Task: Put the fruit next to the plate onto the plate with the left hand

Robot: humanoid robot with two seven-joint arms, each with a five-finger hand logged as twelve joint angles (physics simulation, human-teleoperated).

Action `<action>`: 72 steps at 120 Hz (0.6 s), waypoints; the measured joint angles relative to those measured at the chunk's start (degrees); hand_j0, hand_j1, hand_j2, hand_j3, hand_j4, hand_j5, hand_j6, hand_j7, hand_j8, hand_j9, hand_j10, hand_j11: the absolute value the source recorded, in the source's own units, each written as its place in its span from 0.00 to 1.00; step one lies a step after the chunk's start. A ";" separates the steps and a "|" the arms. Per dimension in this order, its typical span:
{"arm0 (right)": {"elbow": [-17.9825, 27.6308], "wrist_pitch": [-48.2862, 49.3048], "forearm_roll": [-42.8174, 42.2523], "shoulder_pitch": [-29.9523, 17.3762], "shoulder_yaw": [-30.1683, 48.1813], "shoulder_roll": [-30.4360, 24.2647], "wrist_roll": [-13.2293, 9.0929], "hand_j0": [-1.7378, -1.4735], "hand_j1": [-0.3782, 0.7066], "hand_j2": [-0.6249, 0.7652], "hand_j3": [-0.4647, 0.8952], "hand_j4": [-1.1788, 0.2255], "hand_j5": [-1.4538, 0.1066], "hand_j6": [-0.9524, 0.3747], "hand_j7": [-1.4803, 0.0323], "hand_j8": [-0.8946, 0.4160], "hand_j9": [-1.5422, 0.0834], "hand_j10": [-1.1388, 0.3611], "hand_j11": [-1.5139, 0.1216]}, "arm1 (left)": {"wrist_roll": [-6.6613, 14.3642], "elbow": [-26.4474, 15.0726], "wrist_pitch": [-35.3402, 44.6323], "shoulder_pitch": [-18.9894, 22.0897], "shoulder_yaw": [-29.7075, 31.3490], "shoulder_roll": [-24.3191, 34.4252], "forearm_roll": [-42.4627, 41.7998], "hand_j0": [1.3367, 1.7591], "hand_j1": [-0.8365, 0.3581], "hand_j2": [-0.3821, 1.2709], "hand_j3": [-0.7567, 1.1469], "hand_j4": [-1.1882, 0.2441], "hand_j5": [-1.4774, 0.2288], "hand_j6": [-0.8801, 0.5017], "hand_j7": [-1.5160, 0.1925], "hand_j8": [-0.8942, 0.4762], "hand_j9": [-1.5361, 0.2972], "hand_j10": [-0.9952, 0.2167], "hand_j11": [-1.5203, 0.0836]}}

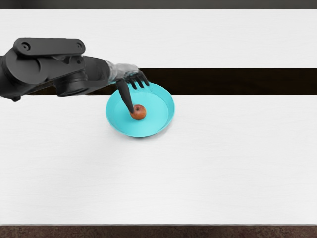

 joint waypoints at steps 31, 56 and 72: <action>0.01 0.00 0.00 0.00 0.00 0.00 0.00 0.30 0.06 0.45 0.34 0.82 0.91 0.70 0.96 0.66 0.93 0.74 0.90 | -0.49 -1.58 -15.39 8.28 -13.08 13.72 -4.26 0.76 0.72 0.27 0.40 0.64 0.65 0.44 0.68 0.46 0.64 0.59 0.72; 0.01 0.00 0.00 0.00 0.00 0.00 0.00 0.30 0.06 0.45 0.34 0.82 0.91 0.70 0.96 0.66 0.93 0.74 0.91 | -0.53 -1.76 -29.65 15.64 -22.99 24.08 -14.99 0.76 0.73 0.26 0.40 0.65 0.67 0.45 0.69 0.46 0.65 0.60 0.74; 0.00 0.00 0.00 0.00 0.00 0.00 0.00 0.30 0.06 0.45 0.34 0.82 0.91 0.70 0.96 0.66 0.93 0.74 0.91 | -0.53 -1.59 -32.04 20.05 -26.18 28.19 -20.48 0.76 0.73 0.26 0.40 0.65 0.67 0.45 0.69 0.47 0.65 0.61 0.74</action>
